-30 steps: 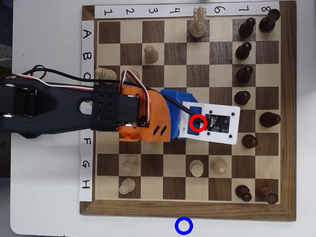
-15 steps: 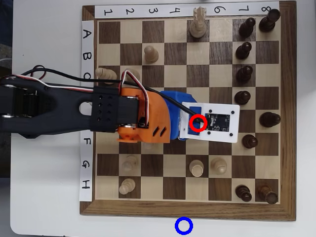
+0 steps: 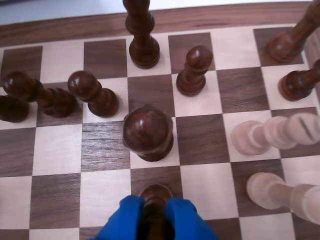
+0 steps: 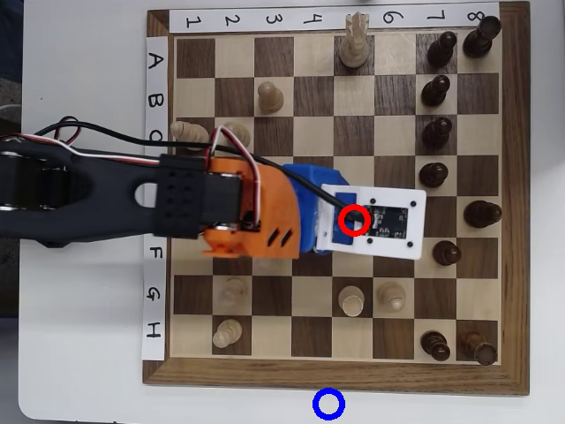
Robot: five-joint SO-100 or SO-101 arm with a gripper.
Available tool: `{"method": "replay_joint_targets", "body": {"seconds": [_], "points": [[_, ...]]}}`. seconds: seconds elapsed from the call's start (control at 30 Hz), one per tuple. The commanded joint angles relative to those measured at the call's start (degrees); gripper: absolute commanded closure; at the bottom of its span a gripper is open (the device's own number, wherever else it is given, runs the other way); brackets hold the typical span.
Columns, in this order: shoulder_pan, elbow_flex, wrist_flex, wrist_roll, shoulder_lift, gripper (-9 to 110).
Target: Move the piece to destination
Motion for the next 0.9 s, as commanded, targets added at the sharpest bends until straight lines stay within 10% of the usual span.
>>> {"method": "replay_joint_targets", "body": {"seconds": [0.0,0.87], "points": [[2.2,-0.97,3.16,0.62,19.86,101],[9.76,-18.9,13.62,-6.5,28.48,101]]}}
